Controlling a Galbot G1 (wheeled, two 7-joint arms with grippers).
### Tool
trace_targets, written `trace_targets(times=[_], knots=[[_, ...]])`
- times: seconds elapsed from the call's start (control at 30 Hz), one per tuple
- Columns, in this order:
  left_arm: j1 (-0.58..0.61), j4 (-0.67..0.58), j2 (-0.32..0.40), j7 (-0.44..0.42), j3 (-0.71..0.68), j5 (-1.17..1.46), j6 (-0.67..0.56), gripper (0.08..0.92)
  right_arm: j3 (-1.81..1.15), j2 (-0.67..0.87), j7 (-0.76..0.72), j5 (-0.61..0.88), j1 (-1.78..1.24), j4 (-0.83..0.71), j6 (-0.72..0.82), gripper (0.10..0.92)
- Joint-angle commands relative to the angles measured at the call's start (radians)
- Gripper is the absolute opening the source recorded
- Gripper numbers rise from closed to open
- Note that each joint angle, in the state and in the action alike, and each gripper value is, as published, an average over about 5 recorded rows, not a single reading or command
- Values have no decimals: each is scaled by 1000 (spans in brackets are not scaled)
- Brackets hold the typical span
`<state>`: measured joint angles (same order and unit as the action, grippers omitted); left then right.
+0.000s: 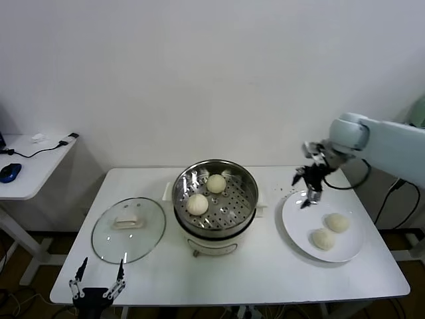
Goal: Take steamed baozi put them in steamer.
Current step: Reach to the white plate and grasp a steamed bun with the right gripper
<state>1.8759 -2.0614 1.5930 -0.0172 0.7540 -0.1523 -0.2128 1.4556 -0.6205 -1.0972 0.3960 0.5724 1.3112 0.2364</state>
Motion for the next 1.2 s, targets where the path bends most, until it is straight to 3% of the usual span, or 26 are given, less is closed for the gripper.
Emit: trace_targets(times=[0.03, 0.3, 0.9, 1.2], knots=[[-1, -4, 9, 1, -2, -5, 7, 823, -260, 180, -19, -257, -334, -20, -17, 823], [-4, 0, 11, 0, 2, -16, 14, 823, -450, 118, 9, -332, -555, -122, -45, 823], [-2, 15, 21, 0, -3, -34, 4, 823, -453, -19, 33, -339, -568, -193, -40, 822], [-1, 14, 19, -1, -4, -35, 3, 823, -452, -22, 21, -341, -557, -197, -36, 694]])
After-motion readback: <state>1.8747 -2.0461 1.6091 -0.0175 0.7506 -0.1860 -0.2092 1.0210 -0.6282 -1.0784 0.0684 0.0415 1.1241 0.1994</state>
